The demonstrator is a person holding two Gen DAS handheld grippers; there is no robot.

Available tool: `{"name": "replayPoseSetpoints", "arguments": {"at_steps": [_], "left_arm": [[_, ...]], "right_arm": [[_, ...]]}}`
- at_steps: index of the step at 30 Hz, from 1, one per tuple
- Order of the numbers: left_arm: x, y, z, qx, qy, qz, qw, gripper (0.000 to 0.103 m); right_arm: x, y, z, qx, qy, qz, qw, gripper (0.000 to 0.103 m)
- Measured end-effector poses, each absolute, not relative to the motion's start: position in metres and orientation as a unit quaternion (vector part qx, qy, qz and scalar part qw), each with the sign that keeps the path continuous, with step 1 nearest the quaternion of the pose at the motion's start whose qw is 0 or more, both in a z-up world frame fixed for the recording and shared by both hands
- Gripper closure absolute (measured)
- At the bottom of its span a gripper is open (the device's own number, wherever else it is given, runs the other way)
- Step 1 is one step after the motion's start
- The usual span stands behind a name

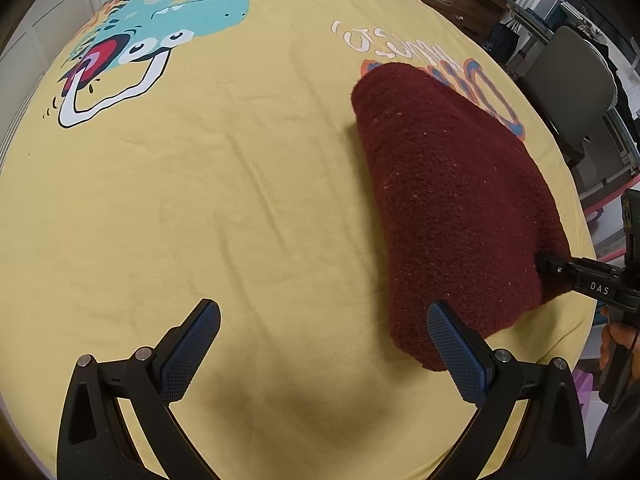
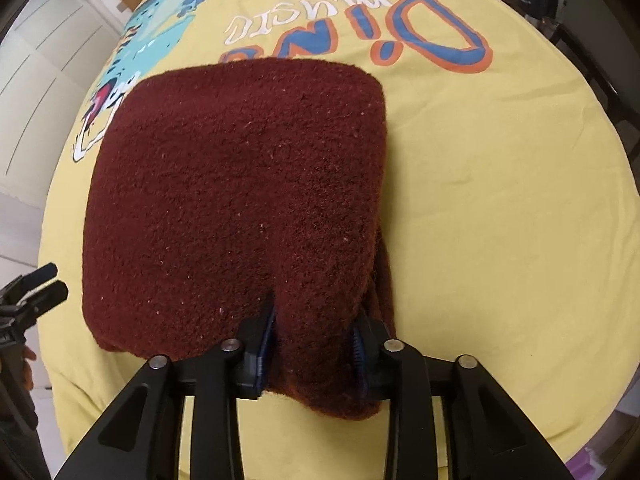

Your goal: Fold small clothes

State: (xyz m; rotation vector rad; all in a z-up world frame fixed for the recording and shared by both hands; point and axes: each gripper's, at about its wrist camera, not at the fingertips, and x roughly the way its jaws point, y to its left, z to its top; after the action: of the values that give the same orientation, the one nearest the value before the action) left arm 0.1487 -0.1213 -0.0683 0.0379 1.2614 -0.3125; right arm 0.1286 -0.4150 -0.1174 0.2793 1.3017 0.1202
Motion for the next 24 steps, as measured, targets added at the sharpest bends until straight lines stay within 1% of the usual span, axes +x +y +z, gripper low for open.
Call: {"name": "replayPoseSetpoints", "arguments": {"at_steps": [2,3,4,9,11,12,15,17,20,24], "left_arm": [[0.149,-0.124,-0.070,0.033,0.588,-0.135,0.797,0.001],[0.149,-0.127,-0.071,0.041,0.589,-0.130,0.797,0.001],[0.149,-0.127,-0.072,0.047,0.589,-0.127,0.797,0.001],[0.158,-0.136,-0.070,0.047,0.588,-0.133,0.797,0.001],[0.164,-0.141,-0.067,0.048,0.585,-0.137,0.798,0.001],[0.167,-0.144,-0.065,0.048,0.584,-0.138,0.799,0.001],[0.177,-0.153,-0.059,0.039,0.580,-0.145,0.801,0.001],[0.183,-0.160,-0.055,0.028,0.580,-0.149,0.801,0.001],[0.194,-0.176,-0.053,0.017,0.583,-0.152,0.798,0.001],[0.201,-0.197,-0.062,0.015,0.594,-0.153,0.789,0.001]], "right_arm": [[0.128,-0.415,-0.114,0.121,0.604,0.049,0.786,0.052],[0.129,-0.416,-0.112,0.110,0.606,0.039,0.787,0.038],[0.127,-0.417,-0.110,0.096,0.607,0.029,0.788,0.032],[0.129,-0.418,-0.098,0.083,0.604,0.024,0.792,0.025],[0.130,-0.418,-0.092,0.083,0.607,0.017,0.790,0.025],[0.131,-0.418,-0.086,0.082,0.602,0.016,0.794,0.024],[0.138,-0.415,-0.074,0.086,0.587,0.028,0.805,0.018],[0.144,-0.410,-0.067,0.086,0.580,0.034,0.810,0.017],[0.158,-0.405,-0.071,0.085,0.583,0.040,0.807,0.017],[0.171,-0.405,-0.093,0.106,0.599,0.051,0.792,0.015]]}}
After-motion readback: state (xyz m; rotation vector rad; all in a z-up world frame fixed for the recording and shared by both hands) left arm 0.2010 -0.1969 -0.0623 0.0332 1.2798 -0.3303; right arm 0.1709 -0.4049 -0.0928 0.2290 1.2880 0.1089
